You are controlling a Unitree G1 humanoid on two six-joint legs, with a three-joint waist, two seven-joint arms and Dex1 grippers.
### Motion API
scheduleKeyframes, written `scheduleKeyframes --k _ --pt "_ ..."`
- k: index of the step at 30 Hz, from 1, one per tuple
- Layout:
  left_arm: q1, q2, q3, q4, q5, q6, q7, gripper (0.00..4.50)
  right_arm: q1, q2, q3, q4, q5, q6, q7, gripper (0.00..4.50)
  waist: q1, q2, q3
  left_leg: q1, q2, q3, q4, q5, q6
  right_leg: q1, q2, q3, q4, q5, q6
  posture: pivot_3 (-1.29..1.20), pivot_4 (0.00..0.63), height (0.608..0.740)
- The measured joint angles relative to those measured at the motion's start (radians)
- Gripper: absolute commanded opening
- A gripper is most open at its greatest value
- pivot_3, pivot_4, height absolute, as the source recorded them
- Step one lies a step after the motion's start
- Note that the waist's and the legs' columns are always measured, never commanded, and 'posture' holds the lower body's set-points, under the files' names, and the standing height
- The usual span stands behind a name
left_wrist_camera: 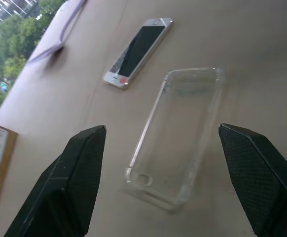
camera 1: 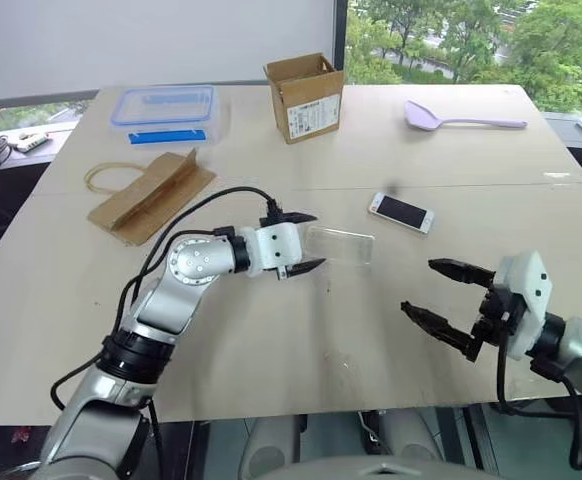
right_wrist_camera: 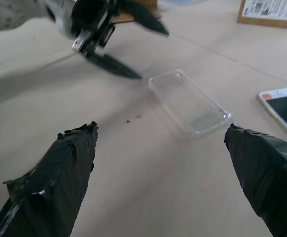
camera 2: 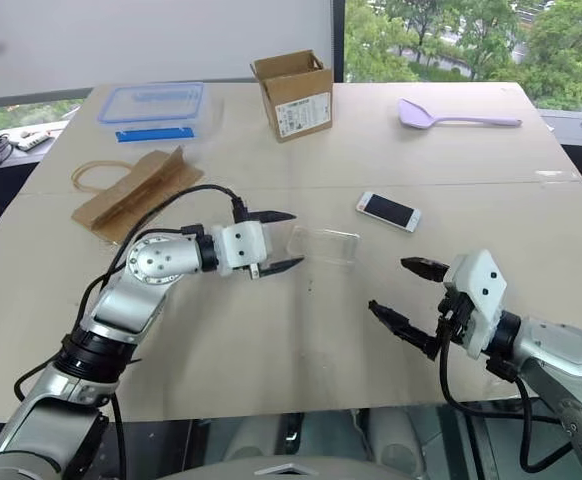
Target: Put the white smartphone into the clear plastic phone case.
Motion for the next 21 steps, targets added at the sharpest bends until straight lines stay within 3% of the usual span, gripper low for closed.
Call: scheduleKeyframes --k 12,21 --pt "0.033 0.008 0.051 -0.118 -0.089 0.078 -0.044 3.74 -0.078 0.054 0.084 0.007 -0.054 -0.01 -0.065 4.5 0.0 0.0 0.0 0.0 0.0 0.0 0.0 0.0 0.0 0.0 0.0 0.0 0.0 -0.003 -0.003 0.0 0.15 0.74" --pt "0.147 0.031 0.171 -0.211 -0.327 0.318 -0.085 3.74 -0.202 0.096 0.183 0.117 -0.162 -0.016 -0.093 4.5 -0.009 0.0 0.0 0.0 0.001 0.001 -0.001 0.0 0.0 -0.001 0.0 0.001 -0.001 -0.003 -0.003 0.0 0.15 0.74"
